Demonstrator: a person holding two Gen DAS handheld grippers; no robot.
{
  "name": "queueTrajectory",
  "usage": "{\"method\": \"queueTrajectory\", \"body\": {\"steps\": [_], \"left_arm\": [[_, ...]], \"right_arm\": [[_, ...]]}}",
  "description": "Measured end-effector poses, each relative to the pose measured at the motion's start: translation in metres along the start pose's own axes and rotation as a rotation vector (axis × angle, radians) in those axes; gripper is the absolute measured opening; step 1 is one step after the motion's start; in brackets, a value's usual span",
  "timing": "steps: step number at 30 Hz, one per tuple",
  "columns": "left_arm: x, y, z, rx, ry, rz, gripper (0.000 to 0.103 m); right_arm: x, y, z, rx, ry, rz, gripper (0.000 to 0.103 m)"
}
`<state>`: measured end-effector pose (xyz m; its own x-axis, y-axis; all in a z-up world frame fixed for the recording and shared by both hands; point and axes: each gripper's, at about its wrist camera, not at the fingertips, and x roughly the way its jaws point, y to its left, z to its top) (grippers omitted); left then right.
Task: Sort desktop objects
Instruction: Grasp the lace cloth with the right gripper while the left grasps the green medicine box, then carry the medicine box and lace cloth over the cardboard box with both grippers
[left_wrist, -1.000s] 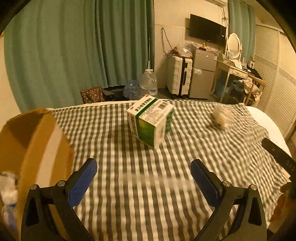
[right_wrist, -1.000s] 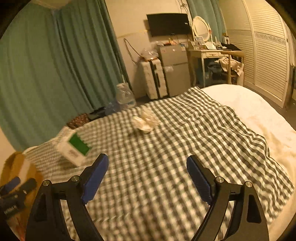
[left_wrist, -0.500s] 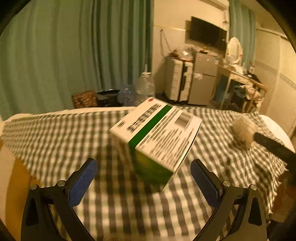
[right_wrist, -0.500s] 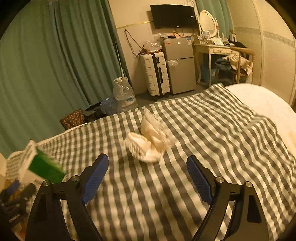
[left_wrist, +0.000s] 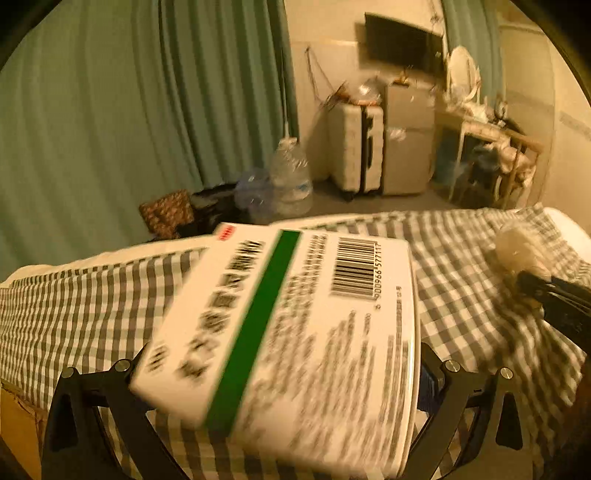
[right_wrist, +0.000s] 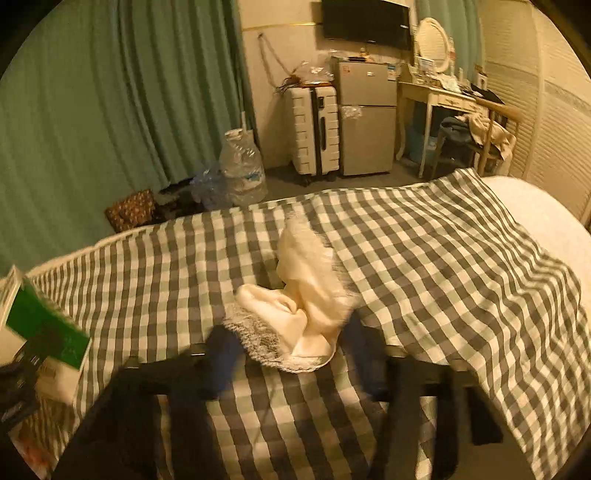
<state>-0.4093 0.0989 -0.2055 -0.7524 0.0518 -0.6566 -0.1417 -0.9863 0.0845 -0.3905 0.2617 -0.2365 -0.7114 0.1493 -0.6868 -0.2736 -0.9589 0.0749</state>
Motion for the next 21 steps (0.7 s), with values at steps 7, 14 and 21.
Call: {"method": "queueTrajectory", "body": {"steps": [7,14,21], "left_arm": [[-0.003,0.003,-0.003,-0.067,0.058,-0.010,0.093],[-0.036,0.013,-0.010,-0.110,0.101,-0.005,0.079],[-0.082,0.019,-0.016,-0.094,0.095,-0.009,0.078]], "right_arm": [[-0.014,0.008,-0.008,-0.039,0.015,0.012,0.018],[-0.042,0.004,-0.012,-0.028,0.009,0.026,0.017],[-0.080,0.002,-0.015,-0.012,0.004,0.055,0.017]]}}
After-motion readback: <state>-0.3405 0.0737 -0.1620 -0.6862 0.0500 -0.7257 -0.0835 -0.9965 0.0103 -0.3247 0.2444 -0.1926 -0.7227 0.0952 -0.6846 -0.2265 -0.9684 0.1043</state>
